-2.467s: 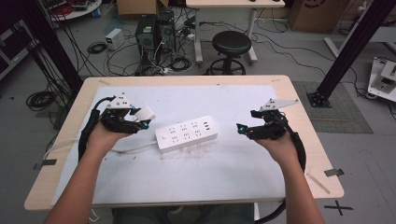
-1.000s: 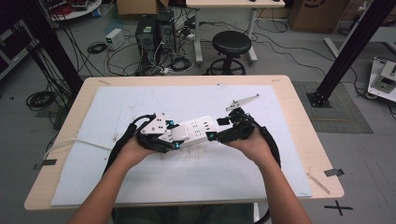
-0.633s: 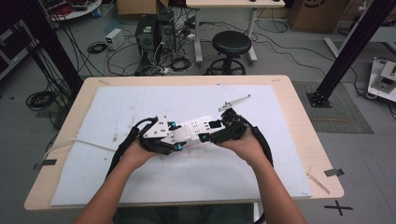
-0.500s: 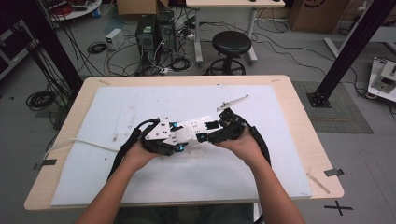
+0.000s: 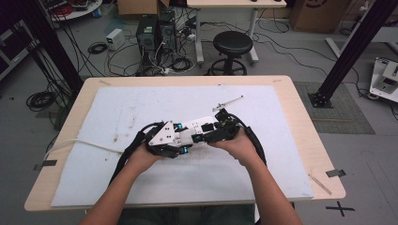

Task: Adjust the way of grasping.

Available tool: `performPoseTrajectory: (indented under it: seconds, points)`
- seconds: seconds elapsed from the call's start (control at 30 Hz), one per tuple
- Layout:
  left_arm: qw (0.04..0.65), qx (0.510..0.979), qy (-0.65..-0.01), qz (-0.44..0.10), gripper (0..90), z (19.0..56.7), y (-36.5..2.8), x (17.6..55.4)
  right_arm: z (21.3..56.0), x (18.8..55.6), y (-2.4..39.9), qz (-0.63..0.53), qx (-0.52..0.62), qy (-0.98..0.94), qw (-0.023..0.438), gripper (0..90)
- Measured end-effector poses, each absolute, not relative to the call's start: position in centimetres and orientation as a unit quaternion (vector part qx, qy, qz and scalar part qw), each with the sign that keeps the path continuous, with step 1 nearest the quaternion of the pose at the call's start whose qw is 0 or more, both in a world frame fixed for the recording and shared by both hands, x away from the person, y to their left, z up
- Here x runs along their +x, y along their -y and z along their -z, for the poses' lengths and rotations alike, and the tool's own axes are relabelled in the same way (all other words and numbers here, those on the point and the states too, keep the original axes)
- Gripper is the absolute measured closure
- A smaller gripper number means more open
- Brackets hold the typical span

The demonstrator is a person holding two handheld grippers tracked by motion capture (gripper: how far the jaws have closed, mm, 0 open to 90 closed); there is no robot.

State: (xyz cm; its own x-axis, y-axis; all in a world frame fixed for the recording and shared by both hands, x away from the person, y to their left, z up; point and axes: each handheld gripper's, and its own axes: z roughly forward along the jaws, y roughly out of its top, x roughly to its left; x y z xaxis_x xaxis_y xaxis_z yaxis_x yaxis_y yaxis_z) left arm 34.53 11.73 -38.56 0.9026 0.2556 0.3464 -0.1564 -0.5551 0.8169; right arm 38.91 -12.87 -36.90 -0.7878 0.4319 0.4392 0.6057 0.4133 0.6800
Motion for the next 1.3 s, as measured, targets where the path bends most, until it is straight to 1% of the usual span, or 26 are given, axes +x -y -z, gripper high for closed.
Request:
performPoseTrajectory:
  seconds: [0.33,0.47,0.67,0.7,0.83,0.87,0.93,1.0,1.03,1.17,1.3]
  points:
    - [0.477,0.849,-0.021,-0.226,42.5,38.6,-11.6,34.4,37.4,39.2,12.2,0.45,-0.313,0.827,0.122,19.0]
    - [0.478,0.849,-0.022,-0.226,42.5,38.7,-11.4,34.3,37.8,39.5,11.9,0.457,-0.317,0.819,0.142,19.1]
    - [0.476,0.849,-0.021,-0.229,42.5,38.7,-11.4,34.3,38.1,39.6,11.6,0.456,-0.316,0.818,0.151,19.2]
    - [0.476,0.849,-0.021,-0.228,42.5,38.7,-11.4,34.3,38.1,39.6,11.5,0.455,-0.315,0.818,0.155,20.7]
    - [0.476,0.849,-0.02,-0.23,42.5,38.7,-11.3,34.3,38.2,39.6,11.4,0.456,-0.313,0.818,0.157,21.3]
    - [0.475,0.848,-0.017,-0.234,42.5,38.7,-11.3,34.2,38.3,39.7,11.4,0.458,-0.314,0.815,0.166,26.1]
    - [0.476,0.848,-0.017,-0.234,42.5,38.7,-11.4,34.2,38.4,39.7,11.3,0.459,-0.31,0.815,0.17,28.1]
    - [0.476,0.848,-0.017,-0.234,42.5,38.7,-11.4,34.2,38.5,39.8,11.3,0.46,-0.31,0.813,0.176,28.2]
    - [0.477,0.847,-0.016,-0.235,42.5,38.6,-11.4,34.2,38.6,39.8,11.2,0.463,-0.309,0.81,0.183,32.5]
    - [0.48,0.845,-0.015,-0.237,42.5,38.6,-11.4,34.1,38.7,40.0,11.2,0.472,-0.306,0.803,0.198,39.4]
    - [0.48,0.845,-0.016,-0.236,42.5,38.5,-11.5,34.2,38.8,40.0,11.2,0.475,-0.305,0.799,0.206,43.1]
